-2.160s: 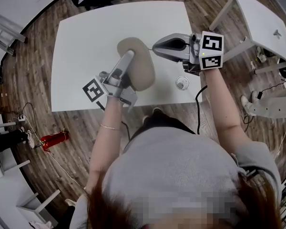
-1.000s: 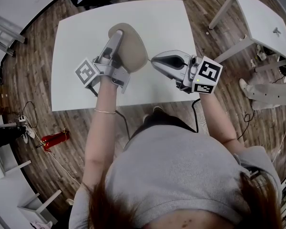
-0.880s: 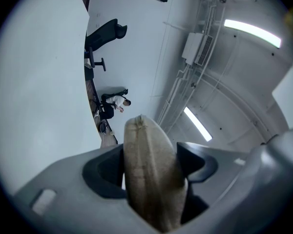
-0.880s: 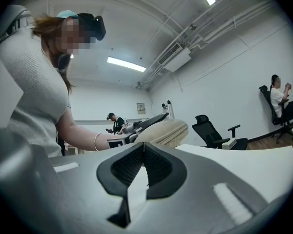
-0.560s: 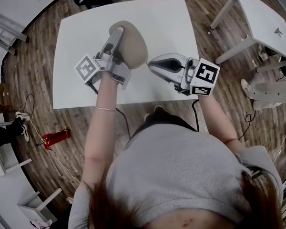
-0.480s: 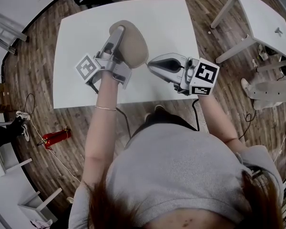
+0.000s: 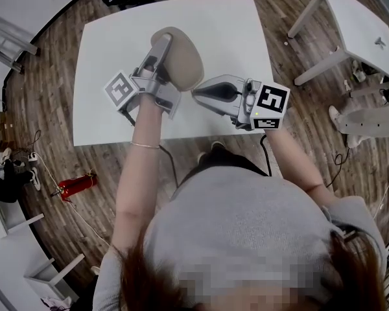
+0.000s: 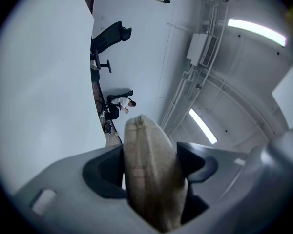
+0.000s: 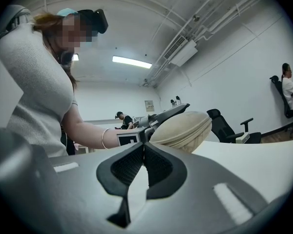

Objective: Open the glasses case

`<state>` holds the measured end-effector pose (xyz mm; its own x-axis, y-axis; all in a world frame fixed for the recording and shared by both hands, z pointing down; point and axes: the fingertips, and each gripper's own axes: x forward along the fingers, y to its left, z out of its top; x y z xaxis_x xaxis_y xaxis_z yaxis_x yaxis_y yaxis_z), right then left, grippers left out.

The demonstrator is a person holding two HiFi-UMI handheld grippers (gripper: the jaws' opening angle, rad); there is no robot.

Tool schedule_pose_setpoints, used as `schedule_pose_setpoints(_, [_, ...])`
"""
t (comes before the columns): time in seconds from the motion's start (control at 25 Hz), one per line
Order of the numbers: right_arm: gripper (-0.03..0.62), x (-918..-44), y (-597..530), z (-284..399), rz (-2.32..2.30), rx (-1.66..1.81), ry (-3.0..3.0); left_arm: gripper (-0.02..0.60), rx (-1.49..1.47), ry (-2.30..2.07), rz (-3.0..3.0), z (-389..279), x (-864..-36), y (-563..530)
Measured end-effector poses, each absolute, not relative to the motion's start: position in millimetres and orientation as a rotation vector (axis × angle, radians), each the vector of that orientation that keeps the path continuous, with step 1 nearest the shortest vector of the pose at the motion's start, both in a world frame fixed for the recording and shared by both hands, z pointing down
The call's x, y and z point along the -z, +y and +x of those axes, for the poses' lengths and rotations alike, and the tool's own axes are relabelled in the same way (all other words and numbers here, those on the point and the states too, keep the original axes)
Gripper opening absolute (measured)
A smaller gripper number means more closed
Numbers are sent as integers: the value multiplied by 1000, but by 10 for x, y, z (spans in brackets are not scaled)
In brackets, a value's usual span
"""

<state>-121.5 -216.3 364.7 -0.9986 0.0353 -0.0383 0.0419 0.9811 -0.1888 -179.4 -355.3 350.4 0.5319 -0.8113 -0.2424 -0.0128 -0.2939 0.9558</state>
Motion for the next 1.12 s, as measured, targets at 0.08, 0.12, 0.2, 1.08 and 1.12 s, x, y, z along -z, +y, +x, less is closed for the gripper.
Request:
schedule_pose_setpoints(0.08, [12, -3650, -2145, -1248, 75, 298, 3095, 322, 931, -699, 1682, -1797, -3515, -3549])
schedule_pose_setpoints(0.12, [12, -3653, -2136, -1266, 85, 297, 3099, 322, 933, -701, 1676, -1801, -3525, -3546])
schedule_pose_setpoints(0.2, [11, -3662, -2120, -1295, 101, 294, 3105, 322, 932, -708, 1671, -1811, -3543, -3540])
schedule_pose_setpoints(1.08, [25, -4213, -2511, -1010, -535, 511, 3223, 324, 838, -750, 1634, -1799, -4298, -3467])
schedule_pose_setpoints(1.12, [35, -4258, -2565, -990, -583, 570, 3202, 324, 821, -743, 1624, -1757, -4382, -3455])
